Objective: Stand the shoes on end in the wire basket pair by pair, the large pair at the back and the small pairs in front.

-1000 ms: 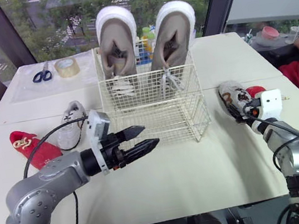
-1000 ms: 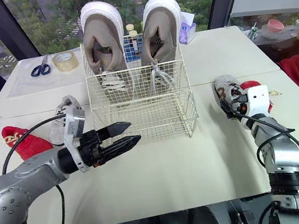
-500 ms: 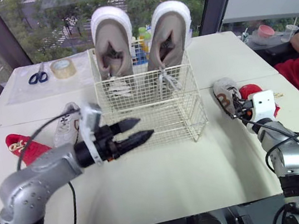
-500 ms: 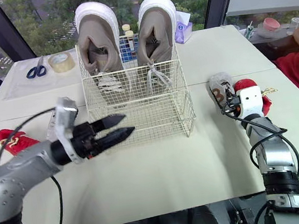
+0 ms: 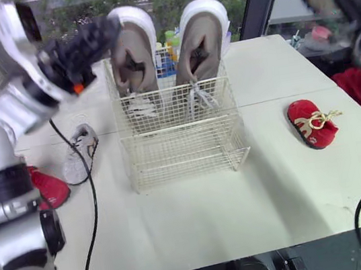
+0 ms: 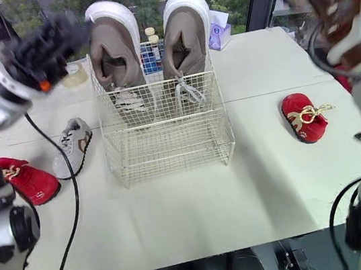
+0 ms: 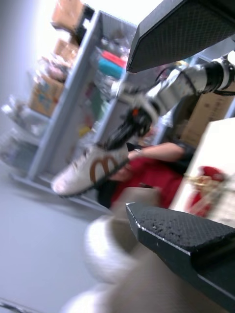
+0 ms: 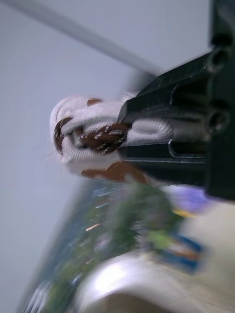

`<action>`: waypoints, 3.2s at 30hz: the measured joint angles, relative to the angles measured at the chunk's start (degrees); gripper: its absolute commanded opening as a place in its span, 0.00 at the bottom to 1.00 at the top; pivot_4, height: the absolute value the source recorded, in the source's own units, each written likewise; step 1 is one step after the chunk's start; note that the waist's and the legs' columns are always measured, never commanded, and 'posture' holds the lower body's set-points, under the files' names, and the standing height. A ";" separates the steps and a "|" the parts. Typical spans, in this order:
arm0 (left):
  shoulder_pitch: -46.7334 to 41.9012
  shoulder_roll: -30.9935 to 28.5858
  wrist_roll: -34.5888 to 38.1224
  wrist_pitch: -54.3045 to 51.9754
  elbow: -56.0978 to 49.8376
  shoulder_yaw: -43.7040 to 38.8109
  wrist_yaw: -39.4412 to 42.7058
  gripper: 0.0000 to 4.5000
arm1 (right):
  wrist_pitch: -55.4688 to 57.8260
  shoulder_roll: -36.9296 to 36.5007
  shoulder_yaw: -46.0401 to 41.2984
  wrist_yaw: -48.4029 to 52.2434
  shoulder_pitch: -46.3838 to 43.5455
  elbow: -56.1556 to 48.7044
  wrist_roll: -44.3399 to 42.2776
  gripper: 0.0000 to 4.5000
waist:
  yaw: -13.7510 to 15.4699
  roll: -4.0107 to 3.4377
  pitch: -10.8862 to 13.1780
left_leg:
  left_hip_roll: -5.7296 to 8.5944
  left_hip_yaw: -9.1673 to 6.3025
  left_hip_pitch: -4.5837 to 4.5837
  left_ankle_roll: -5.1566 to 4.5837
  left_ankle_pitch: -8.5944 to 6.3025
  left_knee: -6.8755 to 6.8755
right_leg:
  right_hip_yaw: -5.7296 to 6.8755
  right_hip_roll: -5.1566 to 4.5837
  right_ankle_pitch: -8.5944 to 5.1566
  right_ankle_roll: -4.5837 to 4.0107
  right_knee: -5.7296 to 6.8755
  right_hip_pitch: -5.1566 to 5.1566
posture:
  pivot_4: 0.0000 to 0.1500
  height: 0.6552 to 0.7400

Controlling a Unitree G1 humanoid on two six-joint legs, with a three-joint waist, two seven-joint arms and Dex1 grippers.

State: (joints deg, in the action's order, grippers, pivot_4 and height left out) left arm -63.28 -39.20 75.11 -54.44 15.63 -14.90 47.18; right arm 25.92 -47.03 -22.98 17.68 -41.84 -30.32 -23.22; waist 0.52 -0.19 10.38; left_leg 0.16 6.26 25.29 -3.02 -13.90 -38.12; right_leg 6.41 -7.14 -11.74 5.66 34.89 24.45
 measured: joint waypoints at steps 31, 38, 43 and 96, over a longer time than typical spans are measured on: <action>-31.24 4.11 -37.00 1.97 36.98 9.39 40.44 0.07 | -21.56 2.38 19.92 21.37 -6.14 4.02 7.60 0.00 | -0.86 0.28 0.16 | 0.00 0.06 0.15 -0.10 -0.04 -0.08 | 0.01 -0.06 -0.05 0.06 0.08 0.11 | 1.00 1.00; -29.03 4.19 -36.95 -1.28 33.51 6.31 35.11 0.07 | -22.19 3.51 20.01 22.20 -6.62 5.61 7.55 0.30 | -1.30 0.29 0.16 | 0.00 0.06 0.10 -0.08 -0.01 -0.09 | 0.00 -0.08 -0.05 0.07 0.20 0.10 | 1.00 1.00; -21.81 3.28 -31.22 -3.76 28.59 -7.92 20.13 0.07 | -7.96 8.66 9.80 15.53 -5.14 7.12 -9.33 0.86 | -1.36 0.29 0.17 | -0.02 -0.01 0.08 0.00 0.05 -0.10 | 0.00 -0.12 -0.03 0.05 0.31 0.08 | 1.00 1.00; 21.84 13.86 8.00 0.23 -27.97 -5.81 -27.66 0.99 | 0.12 43.42 11.84 -14.95 -11.25 13.11 -51.79 0.13 | -1.52 0.28 0.10 | 0.01 -0.20 0.01 0.11 0.10 -0.03 | 0.04 0.00 0.01 0.00 0.30 -0.06 | 1.00 1.00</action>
State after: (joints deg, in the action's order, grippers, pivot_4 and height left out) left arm -41.43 -25.33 83.12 -54.21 -12.34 -20.71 19.51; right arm 26.04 -3.61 -11.14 2.73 -53.10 -17.22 -75.01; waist -1.00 0.09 10.48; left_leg 0.16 6.06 25.30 -2.91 -13.81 -38.15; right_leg 6.45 -7.15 -11.74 5.66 35.19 24.39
